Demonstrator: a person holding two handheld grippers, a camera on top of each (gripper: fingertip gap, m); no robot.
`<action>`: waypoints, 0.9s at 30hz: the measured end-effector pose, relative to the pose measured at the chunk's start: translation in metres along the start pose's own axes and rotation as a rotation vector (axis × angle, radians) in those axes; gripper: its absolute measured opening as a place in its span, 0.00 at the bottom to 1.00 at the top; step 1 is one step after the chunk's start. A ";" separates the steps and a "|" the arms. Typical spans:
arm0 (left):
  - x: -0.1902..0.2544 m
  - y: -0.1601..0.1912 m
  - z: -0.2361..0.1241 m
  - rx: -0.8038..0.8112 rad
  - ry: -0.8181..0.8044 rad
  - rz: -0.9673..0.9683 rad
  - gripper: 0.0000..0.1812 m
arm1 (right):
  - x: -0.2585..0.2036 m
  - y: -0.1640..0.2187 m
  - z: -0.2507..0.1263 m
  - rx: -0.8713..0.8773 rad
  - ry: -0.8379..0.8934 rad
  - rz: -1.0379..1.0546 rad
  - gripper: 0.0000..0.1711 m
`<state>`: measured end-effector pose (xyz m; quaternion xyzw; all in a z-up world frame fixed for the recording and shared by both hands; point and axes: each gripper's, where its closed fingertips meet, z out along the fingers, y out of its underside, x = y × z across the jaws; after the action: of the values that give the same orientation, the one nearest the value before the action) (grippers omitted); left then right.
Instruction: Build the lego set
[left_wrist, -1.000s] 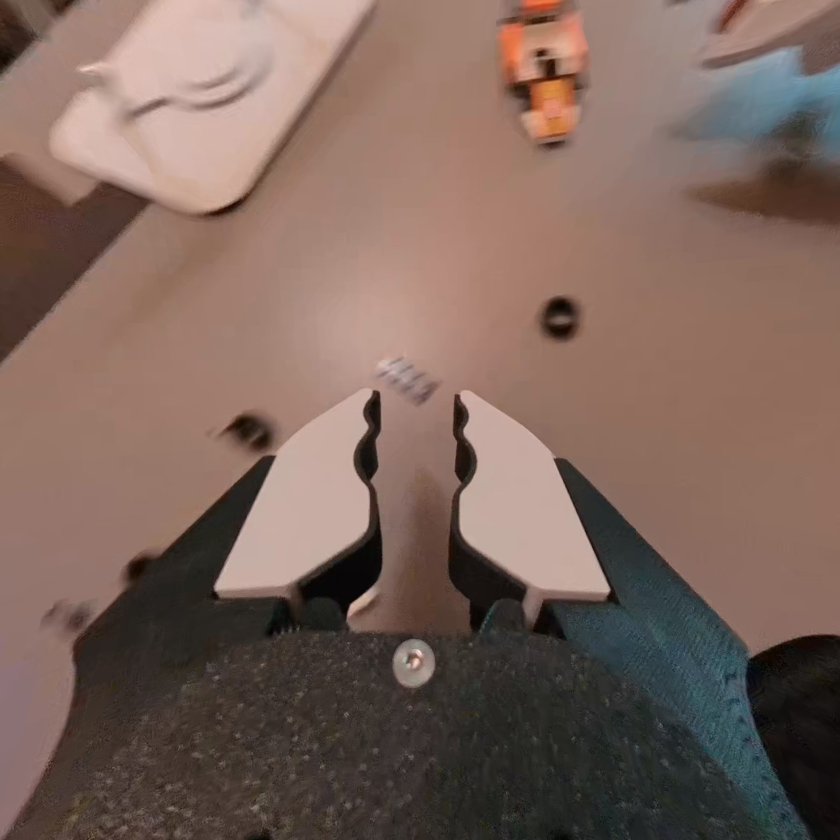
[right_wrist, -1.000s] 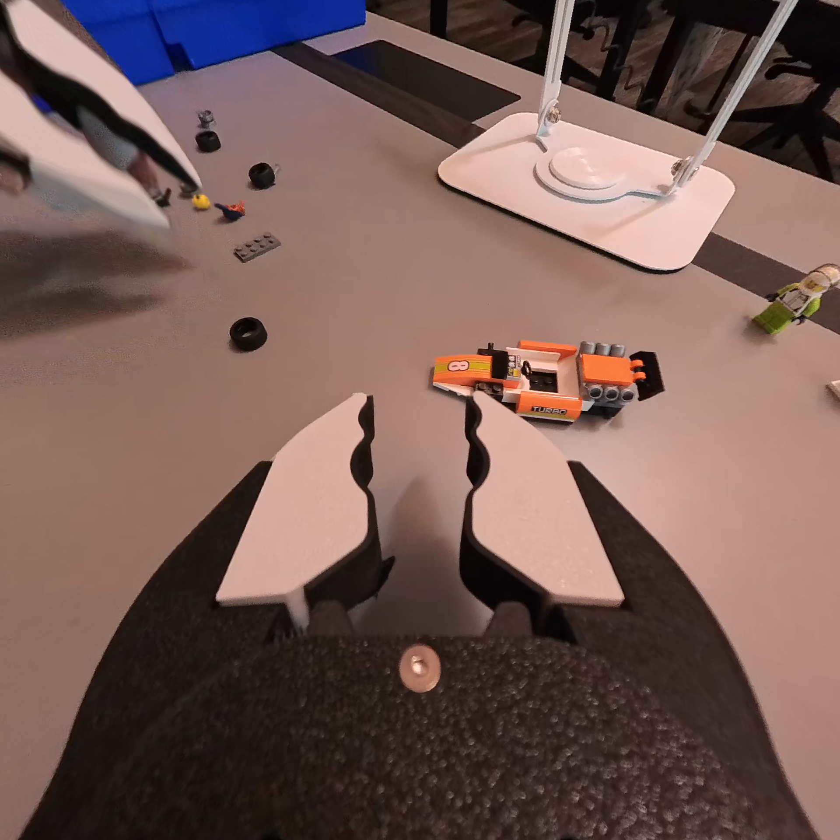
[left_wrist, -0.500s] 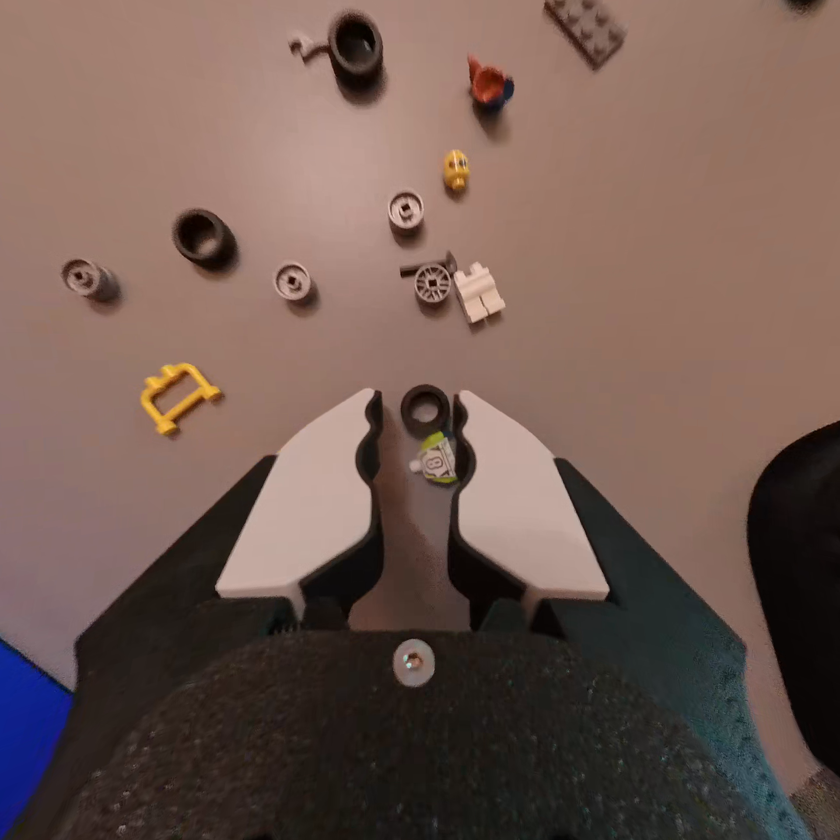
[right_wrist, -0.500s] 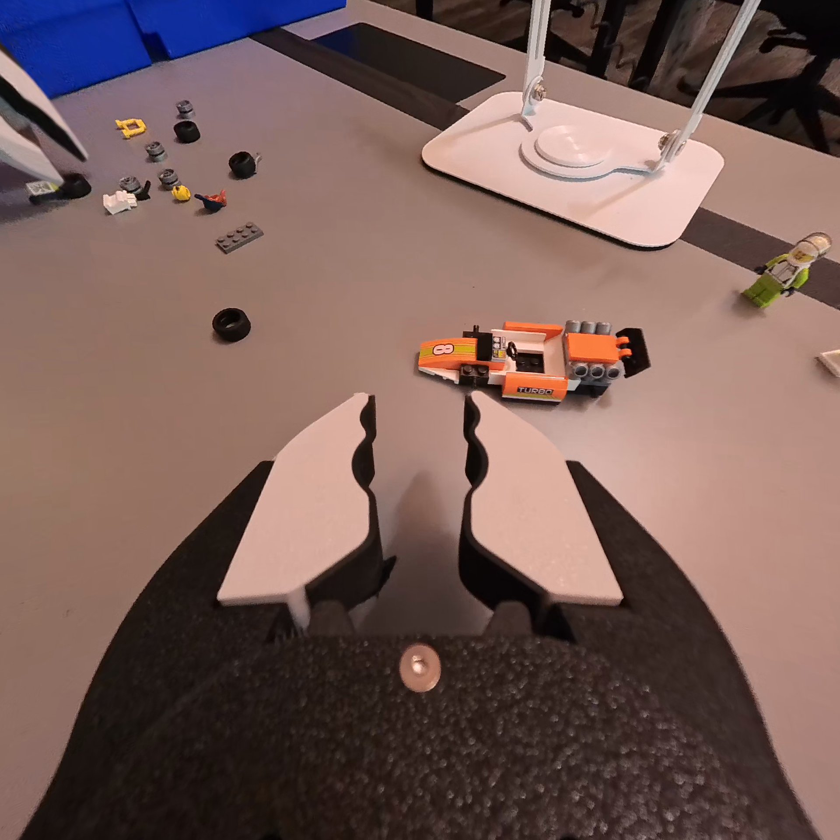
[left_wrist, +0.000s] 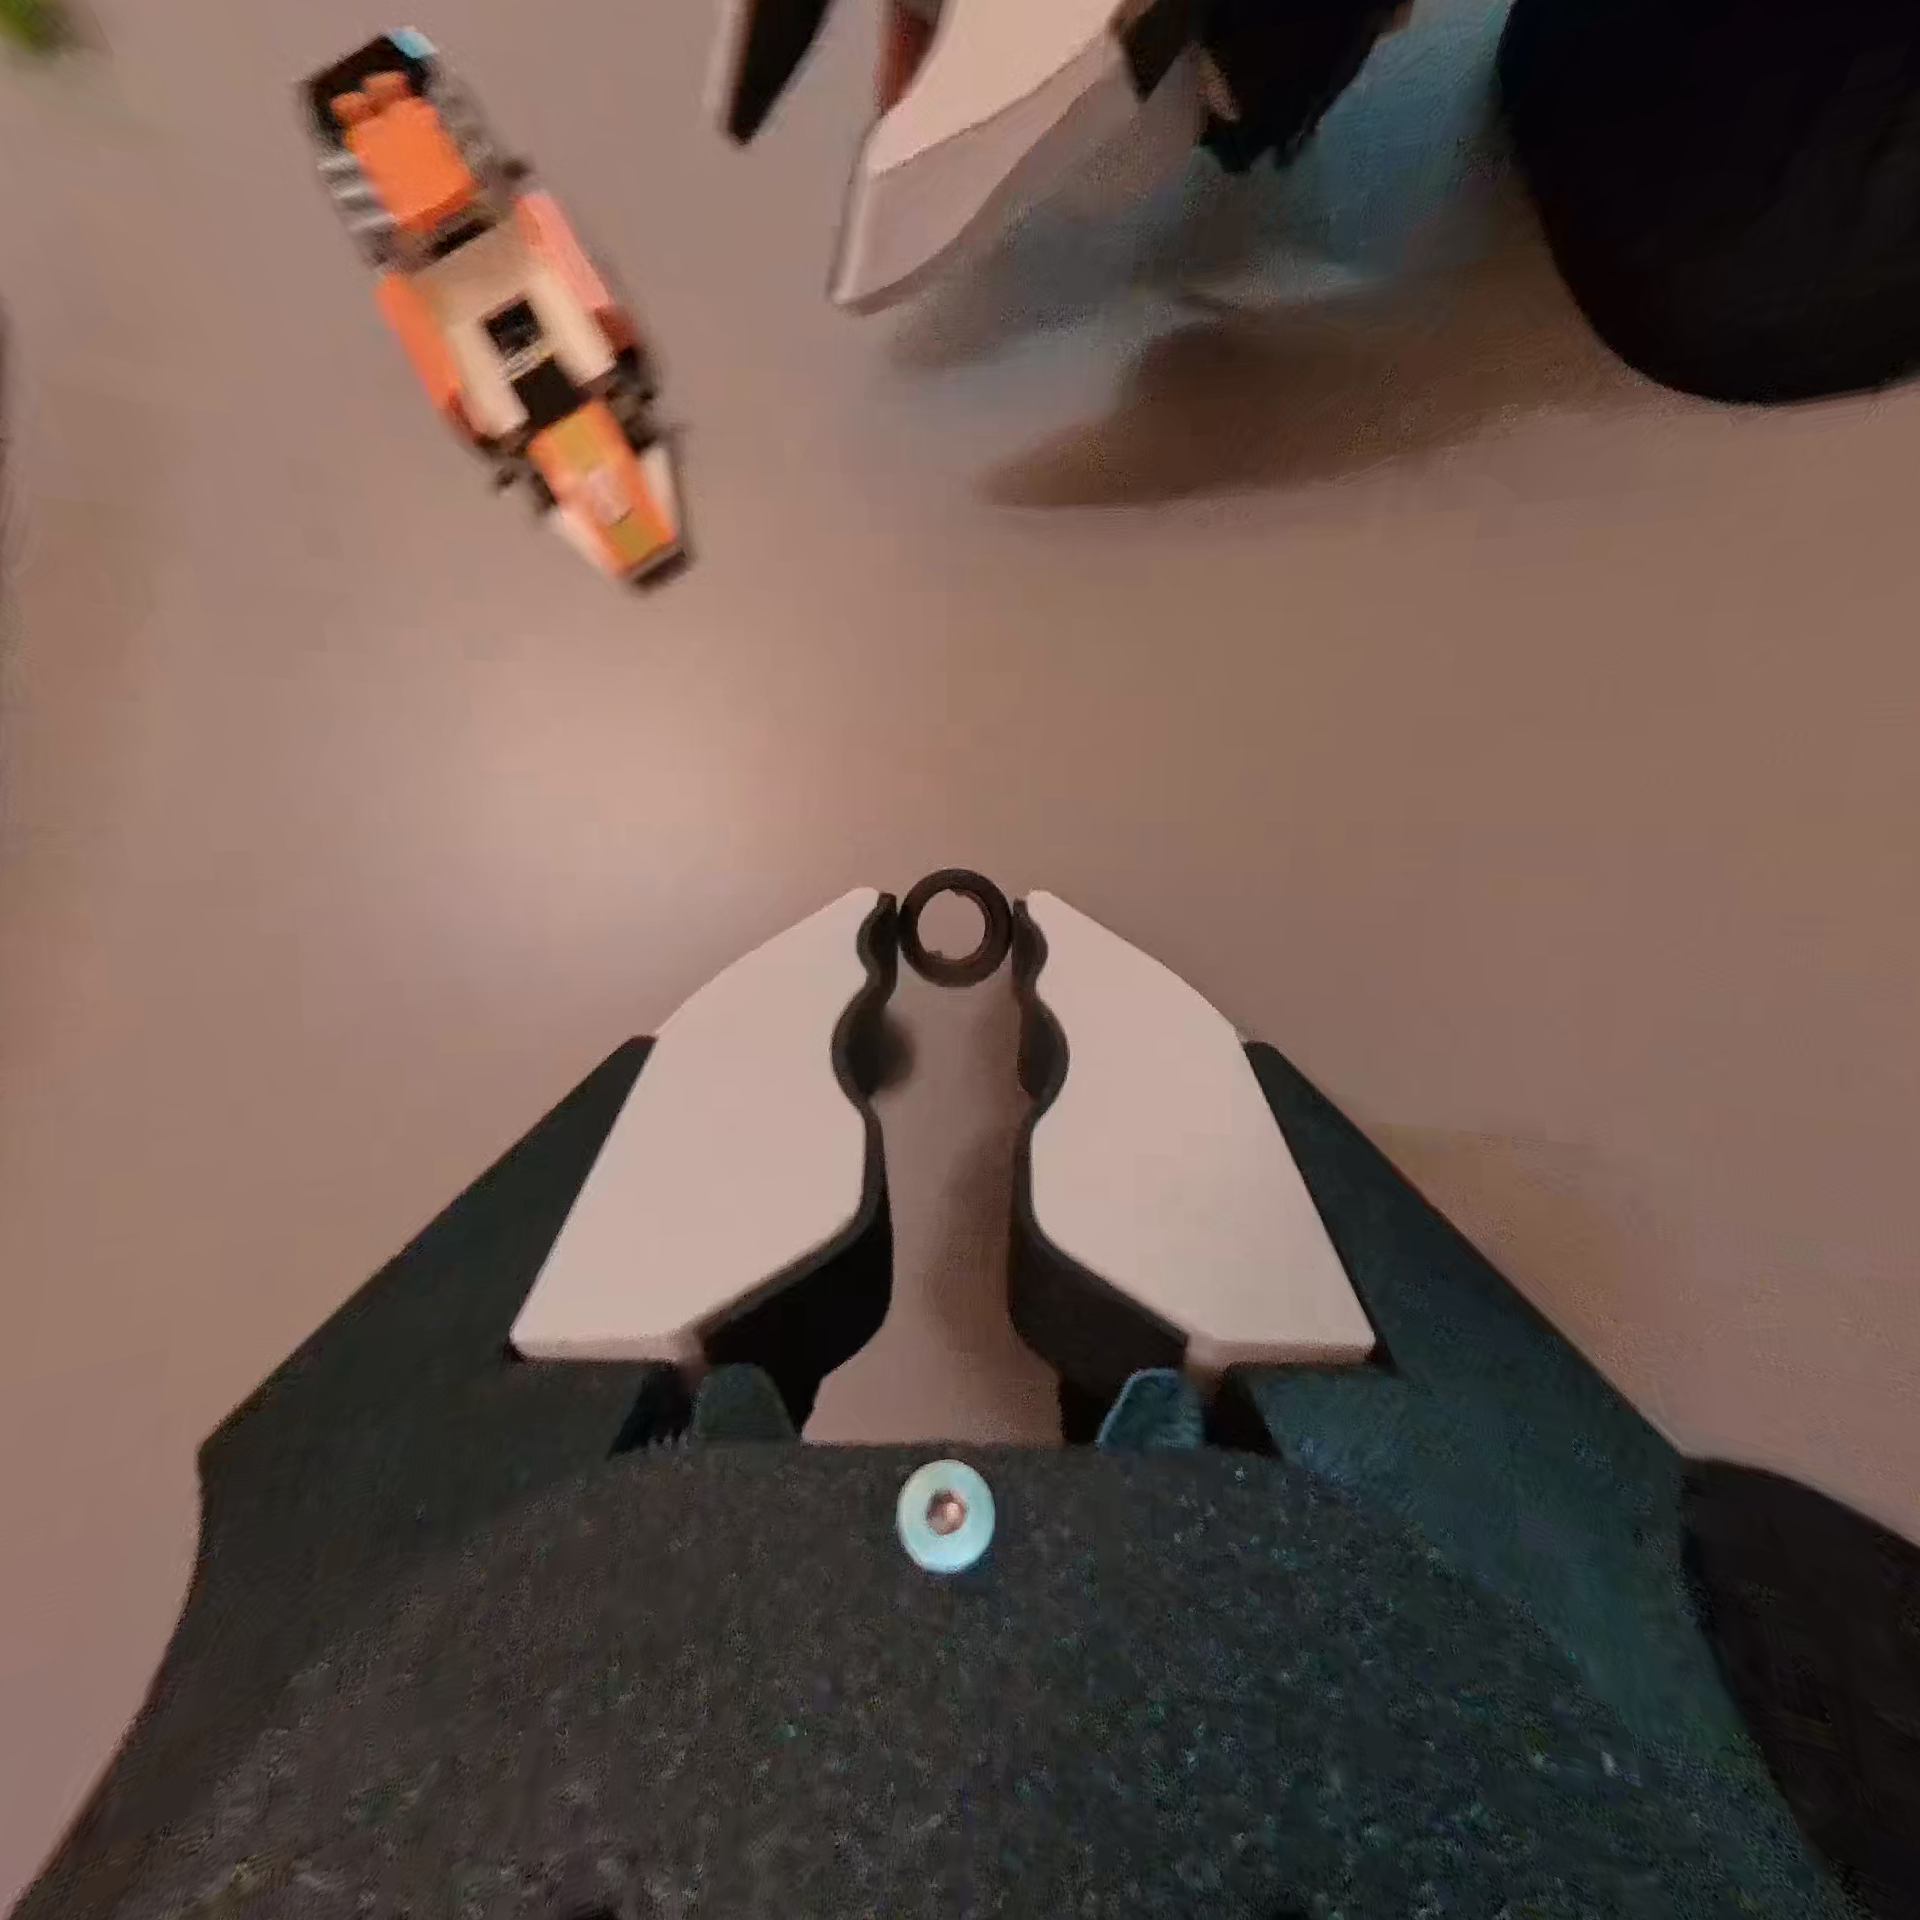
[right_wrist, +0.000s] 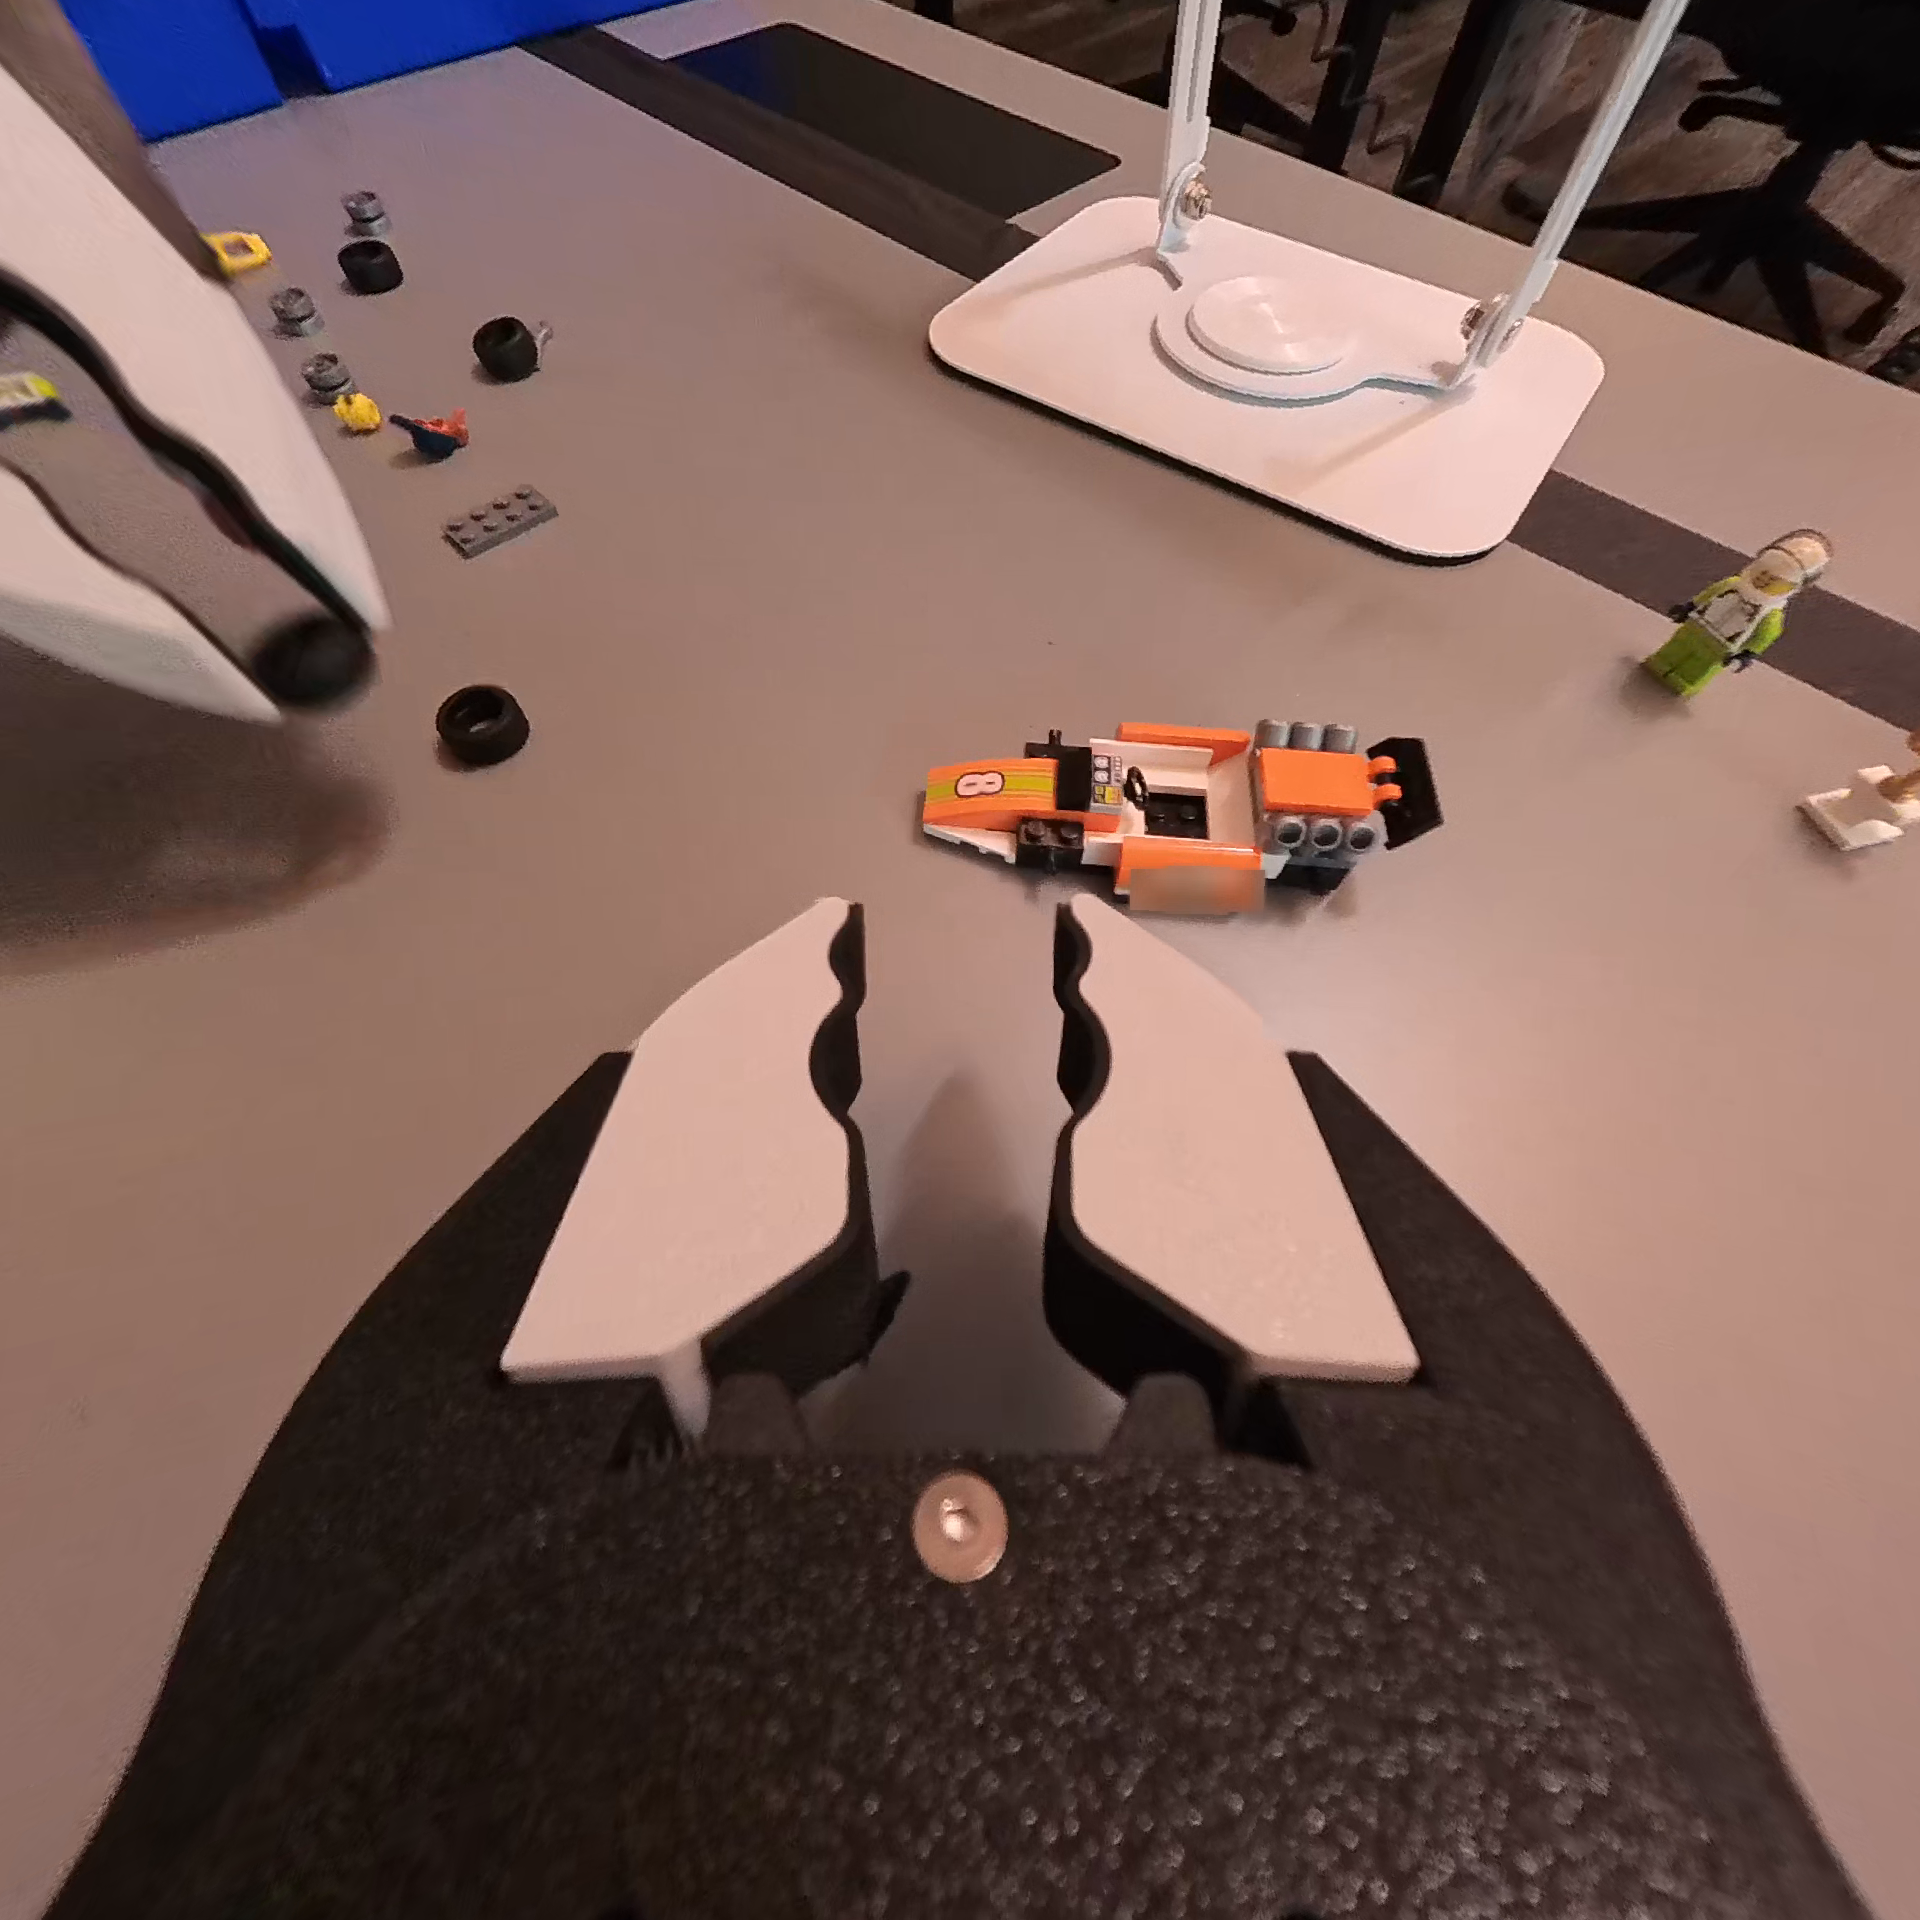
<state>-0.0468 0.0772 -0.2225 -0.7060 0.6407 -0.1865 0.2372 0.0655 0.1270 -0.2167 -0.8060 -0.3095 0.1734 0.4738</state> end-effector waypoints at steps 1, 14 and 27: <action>0.003 -0.006 0.014 -0.038 0.027 0.034 0.11 | 0.002 0.000 -0.001 0.001 0.009 0.000 0.20; -0.018 0.000 0.041 -0.131 0.011 0.025 0.18 | 0.007 0.001 -0.003 0.008 0.002 0.028 0.19; -0.140 0.135 -0.088 -0.076 -0.310 -0.410 0.16 | -0.004 0.002 0.000 -0.005 -0.036 0.019 0.19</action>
<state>-0.2222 0.1989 -0.2221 -0.8497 0.4466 -0.0960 0.2631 0.0627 0.1238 -0.2186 -0.8068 -0.3109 0.1916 0.4644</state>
